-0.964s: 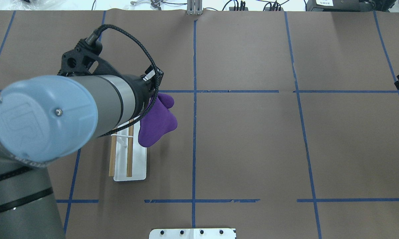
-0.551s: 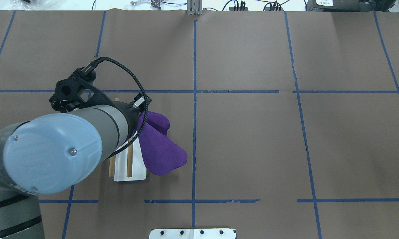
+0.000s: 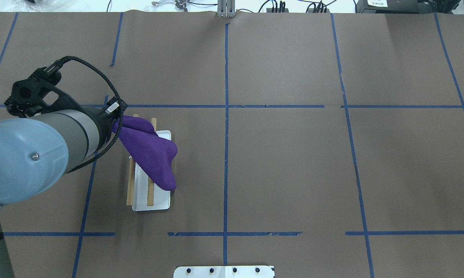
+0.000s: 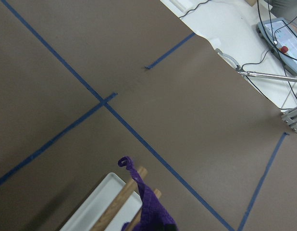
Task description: Hang towel on rack
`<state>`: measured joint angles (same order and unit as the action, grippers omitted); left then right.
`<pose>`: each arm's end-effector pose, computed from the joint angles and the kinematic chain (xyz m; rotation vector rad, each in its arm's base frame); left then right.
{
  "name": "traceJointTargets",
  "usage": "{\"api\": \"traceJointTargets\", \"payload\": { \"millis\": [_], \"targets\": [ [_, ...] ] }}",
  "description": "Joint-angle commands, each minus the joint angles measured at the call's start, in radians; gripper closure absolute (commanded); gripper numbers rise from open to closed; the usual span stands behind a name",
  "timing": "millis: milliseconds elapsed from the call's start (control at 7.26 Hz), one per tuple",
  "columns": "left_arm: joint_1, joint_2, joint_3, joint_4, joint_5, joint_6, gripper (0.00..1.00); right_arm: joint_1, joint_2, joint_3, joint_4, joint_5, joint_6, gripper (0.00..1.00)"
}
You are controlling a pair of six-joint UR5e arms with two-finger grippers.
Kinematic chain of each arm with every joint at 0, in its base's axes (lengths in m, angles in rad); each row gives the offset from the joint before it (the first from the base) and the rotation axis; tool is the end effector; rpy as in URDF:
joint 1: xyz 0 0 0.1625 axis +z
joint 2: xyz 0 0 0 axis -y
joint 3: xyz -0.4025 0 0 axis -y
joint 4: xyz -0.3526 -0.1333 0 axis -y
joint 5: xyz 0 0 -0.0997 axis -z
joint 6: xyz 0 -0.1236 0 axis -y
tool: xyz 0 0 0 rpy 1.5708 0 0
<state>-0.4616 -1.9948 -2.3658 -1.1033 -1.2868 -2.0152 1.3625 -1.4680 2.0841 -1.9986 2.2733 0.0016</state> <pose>0.3200 -0.3467 0.2170 0.2885 0.7753 -0.9628 -0.0397 -0.4461 0.4331 0.1064 -0.7175 -0.2637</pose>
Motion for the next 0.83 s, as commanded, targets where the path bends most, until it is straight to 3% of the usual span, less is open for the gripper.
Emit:
{"api": "traceJointTargets", "payload": {
  "millis": [0, 138, 275, 413, 689],
  "targets": [
    [-0.006, 0.100, 0.032, -0.003, 0.064, 0.029, 1.00, 0.004, -0.002, -0.009, 0.006, 0.006, 0.000, 0.00],
    [-0.005, 0.103, 0.069, -0.004, 0.066, 0.035, 1.00, 0.006, 0.000, -0.009, 0.006, 0.006, 0.001, 0.00],
    [0.000, 0.103, 0.092, -0.007, 0.066, 0.036, 0.79, 0.012, 0.002, -0.009, 0.006, 0.006, 0.001, 0.00],
    [0.004, 0.102, 0.102, -0.009, 0.066, 0.036, 0.01, 0.018, 0.002, -0.009, 0.007, 0.023, 0.001, 0.00],
    [-0.008, 0.103, 0.086, -0.012, 0.060, 0.175, 0.00, 0.053, -0.009, -0.018, 0.004, 0.049, -0.008, 0.00]
  ]
}}
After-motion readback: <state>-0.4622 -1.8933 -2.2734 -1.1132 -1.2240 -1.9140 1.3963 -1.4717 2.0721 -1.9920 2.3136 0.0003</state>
